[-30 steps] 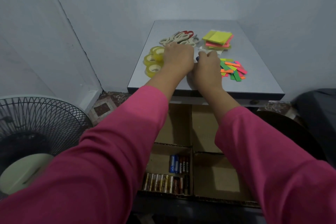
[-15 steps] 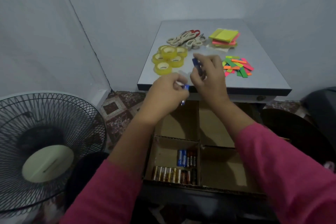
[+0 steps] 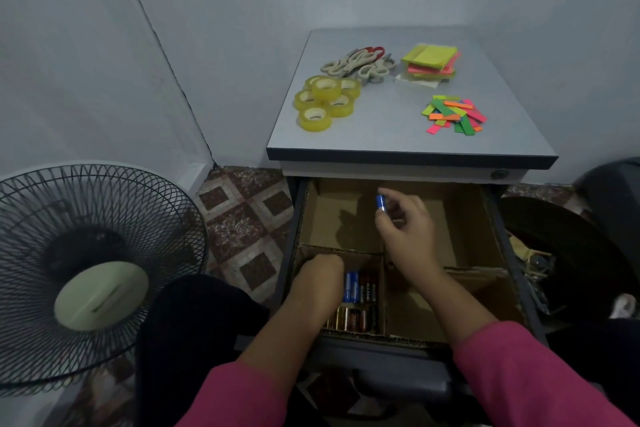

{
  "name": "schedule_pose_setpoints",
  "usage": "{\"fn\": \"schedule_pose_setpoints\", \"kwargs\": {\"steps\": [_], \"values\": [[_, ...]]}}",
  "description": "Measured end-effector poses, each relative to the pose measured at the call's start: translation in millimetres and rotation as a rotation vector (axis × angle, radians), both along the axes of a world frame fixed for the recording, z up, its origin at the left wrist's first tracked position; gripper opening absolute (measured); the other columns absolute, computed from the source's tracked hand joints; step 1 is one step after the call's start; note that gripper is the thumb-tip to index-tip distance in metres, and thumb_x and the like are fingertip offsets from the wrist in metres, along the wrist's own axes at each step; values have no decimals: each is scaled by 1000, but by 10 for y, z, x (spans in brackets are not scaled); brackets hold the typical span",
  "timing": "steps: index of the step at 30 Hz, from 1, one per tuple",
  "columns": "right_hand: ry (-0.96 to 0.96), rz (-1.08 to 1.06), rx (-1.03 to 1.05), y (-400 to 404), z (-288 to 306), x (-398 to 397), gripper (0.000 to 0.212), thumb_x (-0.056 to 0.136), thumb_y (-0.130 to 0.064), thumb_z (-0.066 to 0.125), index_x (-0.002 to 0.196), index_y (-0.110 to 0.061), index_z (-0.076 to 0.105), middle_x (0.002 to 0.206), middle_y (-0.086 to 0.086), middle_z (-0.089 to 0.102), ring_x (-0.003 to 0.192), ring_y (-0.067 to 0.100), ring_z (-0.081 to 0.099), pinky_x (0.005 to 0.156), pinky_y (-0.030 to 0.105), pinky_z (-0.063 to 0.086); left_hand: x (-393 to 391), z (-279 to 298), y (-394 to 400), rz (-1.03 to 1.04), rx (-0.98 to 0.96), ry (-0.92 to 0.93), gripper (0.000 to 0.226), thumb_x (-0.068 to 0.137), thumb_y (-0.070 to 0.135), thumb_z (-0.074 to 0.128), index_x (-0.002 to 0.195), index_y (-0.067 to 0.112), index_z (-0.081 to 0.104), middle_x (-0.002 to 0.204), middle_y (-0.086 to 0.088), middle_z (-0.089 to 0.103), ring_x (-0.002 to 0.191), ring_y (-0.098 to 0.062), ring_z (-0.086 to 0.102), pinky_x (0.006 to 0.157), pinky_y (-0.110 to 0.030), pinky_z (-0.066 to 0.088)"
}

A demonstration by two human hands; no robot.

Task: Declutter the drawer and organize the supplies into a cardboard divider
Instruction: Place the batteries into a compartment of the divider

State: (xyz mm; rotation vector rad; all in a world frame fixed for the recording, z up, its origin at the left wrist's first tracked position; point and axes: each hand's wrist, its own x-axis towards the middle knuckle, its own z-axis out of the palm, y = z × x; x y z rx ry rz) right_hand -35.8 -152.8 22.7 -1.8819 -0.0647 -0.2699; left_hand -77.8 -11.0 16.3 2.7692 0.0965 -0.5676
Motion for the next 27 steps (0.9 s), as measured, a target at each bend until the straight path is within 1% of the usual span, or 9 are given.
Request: {"fn": "schedule_pose_setpoints", "kwargs": {"steps": [3,7,10,13,16,18,20,24,27], "values": [[22,0,25,18,-3,5,37,89,-6,59,119,-26,60,99,-11,50,86,0,53,70,5,46,-10,-14,2,-28,-5,-82,22,94,6,47,108,-1,63,111,-17,64,103,-31,60,75,-29,42],[65,5,53,-1,5,-7,35,89,-9,61,116,-30,61,99,-10,51,86,3,55,67,12,48,27,7,69,-68,-33,4,25,92,6,47,107,5,67,111,-13,66,103,-27,61,85,-31,50],[96,78,78,-41,33,-32,32,88,-10,63,108,-34,60,104,-6,57,93,8,59,74,19,51,48,159,126,-95,-100,-10,23,94,9,49,105,13,69,108,-7,66,100,-21,62,85,-32,52],[158,245,57,-76,107,-77,31,86,-11,65,103,-36,59,100,-3,61,90,11,62,77,25,55,74,364,290,145,-459,-181,17,94,12,53,88,25,64,90,1,67,77,-9,65,65,-26,53],[173,421,-29,-53,211,-154,33,84,-10,69,100,-37,59,94,-5,61,84,7,62,73,19,53,113,362,493,367,-842,-397,23,93,3,51,81,18,63,77,-3,66,58,-7,62,53,-23,51],[216,530,-215,19,285,-214,30,83,-16,71,96,-39,58,94,-9,61,83,2,62,73,20,53,135,309,528,544,-1016,-405,19,94,-1,50,85,9,63,77,-9,66,54,-7,59,50,-19,50],[219,635,-524,134,310,-282,24,85,-20,69,98,-37,56,96,-11,61,86,2,61,72,22,54,158,268,519,666,-1106,-386,17,94,-2,49,87,5,62,77,-11,65,53,-6,58,49,-16,49],[-139,786,-980,379,148,-322,15,89,-12,55,102,-21,54,93,1,61,83,21,62,67,39,54,182,206,492,628,-1080,-395,20,95,-2,47,84,9,62,75,-7,64,54,-5,56,48,-14,46],[-290,893,-1163,494,34,-255,19,91,-10,50,108,-17,56,96,6,61,85,27,62,60,35,48,192,186,476,623,-1073,-403,23,95,-2,47,81,10,61,73,-6,64,51,-2,55,46,-13,45]]}}
